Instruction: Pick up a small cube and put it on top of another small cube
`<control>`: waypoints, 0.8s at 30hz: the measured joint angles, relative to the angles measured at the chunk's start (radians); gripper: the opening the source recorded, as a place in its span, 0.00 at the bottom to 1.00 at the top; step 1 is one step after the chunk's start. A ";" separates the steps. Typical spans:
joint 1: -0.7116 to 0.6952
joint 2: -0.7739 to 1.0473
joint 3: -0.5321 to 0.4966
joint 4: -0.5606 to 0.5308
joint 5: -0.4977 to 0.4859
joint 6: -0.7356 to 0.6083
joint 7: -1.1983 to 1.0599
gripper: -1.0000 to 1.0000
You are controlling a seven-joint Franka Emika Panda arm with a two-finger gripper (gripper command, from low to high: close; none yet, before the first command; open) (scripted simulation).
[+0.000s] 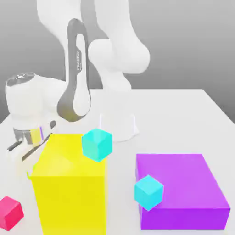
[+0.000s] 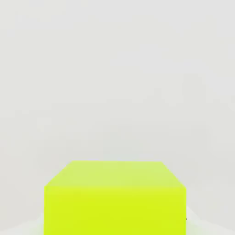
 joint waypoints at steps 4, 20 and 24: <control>0.032 -0.057 0.016 0.072 -0.012 -0.123 0.014 0.00; 0.320 -0.308 0.231 0.336 0.327 -0.593 0.246 0.00; 0.343 -0.293 0.294 0.314 0.277 -0.563 0.381 0.00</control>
